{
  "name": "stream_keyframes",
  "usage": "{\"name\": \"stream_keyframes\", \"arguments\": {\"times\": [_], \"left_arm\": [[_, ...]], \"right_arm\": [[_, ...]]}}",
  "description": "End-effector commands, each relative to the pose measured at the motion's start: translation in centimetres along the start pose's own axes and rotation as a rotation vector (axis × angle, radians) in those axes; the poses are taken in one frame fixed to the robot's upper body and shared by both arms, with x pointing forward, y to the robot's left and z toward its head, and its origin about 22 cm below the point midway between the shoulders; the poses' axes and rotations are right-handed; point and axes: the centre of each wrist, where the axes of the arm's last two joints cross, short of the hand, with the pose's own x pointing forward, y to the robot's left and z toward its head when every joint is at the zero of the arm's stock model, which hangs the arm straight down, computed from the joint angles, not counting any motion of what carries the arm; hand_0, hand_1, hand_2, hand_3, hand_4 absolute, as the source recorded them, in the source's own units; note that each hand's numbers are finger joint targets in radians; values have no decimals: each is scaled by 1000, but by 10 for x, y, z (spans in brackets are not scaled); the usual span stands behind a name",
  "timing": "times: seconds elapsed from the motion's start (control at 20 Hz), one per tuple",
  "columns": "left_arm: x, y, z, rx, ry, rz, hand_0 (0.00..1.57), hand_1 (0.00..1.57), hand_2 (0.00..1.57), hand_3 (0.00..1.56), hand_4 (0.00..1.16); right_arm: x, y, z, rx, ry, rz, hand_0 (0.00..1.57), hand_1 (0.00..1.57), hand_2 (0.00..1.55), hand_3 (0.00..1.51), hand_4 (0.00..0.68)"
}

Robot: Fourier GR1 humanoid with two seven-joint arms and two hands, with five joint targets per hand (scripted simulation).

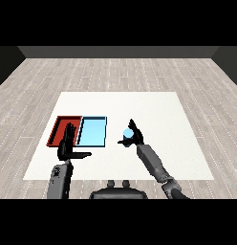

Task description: Pick the blue can and put it in the blue box

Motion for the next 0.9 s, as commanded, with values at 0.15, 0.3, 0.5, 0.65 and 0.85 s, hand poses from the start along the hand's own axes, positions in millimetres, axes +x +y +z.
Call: {"name": "stream_keyframes", "arguments": {"times": [0.15, 0.3, 0.5, 0.65, 0.85], "left_arm": [[0, 9, 17, -1, -28, 22, 0, 0, 0, 0, 0], [5, 17, 1, 3, 1, 15, 0, 0, 0, 0, 0], [11, -14, 10, 14, 9, 17, 0, 0, 0, 0, 0], [10, 17, -11, 34, -21, 9, 0, 0, 0, 0, 0], [9, -11, -1, 30, -18, 24, 0, 0, 0, 0, 0]], "right_arm": [[-18, 1, -4, 13, 26, 30, 0, 0, 0, 0, 0], [1, 22, -17, 19, 18, 20, 0, 0, 0, 0, 0], [-8, 23, -10, 31, 57, 37, 0, 0, 0, 0, 0], [-5, 31, -20, 20, 40, 31, 0, 0, 0, 0, 0], [-11, 22, -19, -153, 127, 160, 1392, 1392, 1408, 1338, 431]]}}
